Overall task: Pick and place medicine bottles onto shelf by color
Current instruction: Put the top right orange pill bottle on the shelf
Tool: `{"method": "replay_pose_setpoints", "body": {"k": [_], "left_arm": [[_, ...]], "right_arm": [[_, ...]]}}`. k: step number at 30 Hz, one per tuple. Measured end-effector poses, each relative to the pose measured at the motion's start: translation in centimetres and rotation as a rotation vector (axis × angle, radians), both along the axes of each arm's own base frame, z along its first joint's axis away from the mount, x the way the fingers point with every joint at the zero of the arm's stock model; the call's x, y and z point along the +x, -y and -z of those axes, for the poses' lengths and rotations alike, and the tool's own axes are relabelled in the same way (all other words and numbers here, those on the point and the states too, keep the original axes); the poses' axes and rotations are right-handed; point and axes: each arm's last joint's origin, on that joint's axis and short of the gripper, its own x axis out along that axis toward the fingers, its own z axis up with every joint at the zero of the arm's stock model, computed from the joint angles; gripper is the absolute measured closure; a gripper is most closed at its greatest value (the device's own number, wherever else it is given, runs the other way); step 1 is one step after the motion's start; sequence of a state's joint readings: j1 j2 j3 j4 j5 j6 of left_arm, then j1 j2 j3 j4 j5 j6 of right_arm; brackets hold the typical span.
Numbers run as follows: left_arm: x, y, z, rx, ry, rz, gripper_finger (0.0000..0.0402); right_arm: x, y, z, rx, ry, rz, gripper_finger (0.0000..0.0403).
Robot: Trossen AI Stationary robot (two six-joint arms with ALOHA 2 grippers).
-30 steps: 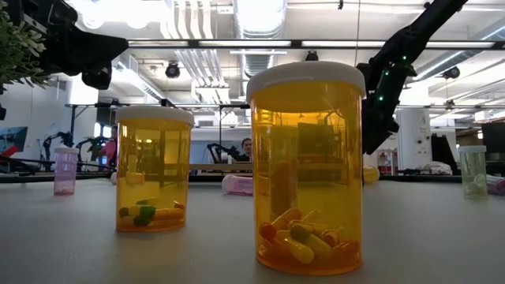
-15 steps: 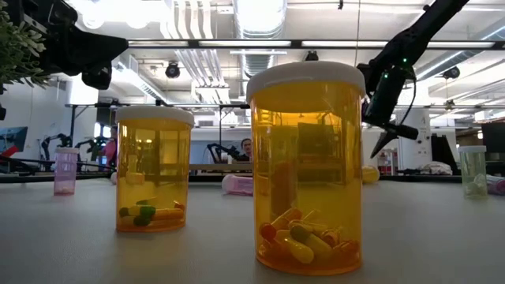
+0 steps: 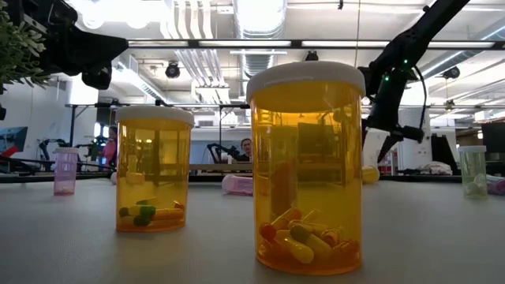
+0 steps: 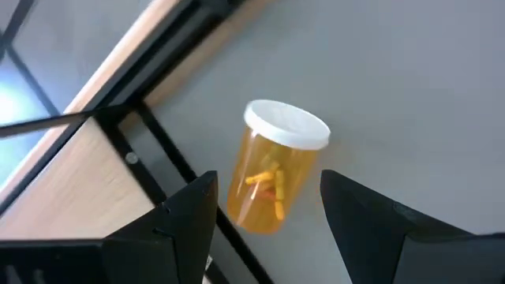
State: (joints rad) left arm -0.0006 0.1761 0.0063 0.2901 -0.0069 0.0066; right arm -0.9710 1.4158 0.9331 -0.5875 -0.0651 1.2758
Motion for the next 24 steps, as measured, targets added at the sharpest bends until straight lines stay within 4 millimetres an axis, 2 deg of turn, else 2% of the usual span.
{"method": "replay_pose_setpoints", "body": {"k": [9,18,24], "left_arm": [[0.0,0.0,0.0,0.0,0.0,0.0,0.0402],[0.0,0.0,0.0,0.0,0.0,0.0,0.0402],[0.0,0.0,0.0,0.0,0.0,0.0,0.0402]], "right_arm": [[0.5,0.2,1.6,0.03,-0.053,0.131,0.0188],[1.8,1.6,4.4,0.049,-0.078,0.095,0.0188],[2.0,1.8,5.1,0.023,-0.137,0.003,0.0188]]}}
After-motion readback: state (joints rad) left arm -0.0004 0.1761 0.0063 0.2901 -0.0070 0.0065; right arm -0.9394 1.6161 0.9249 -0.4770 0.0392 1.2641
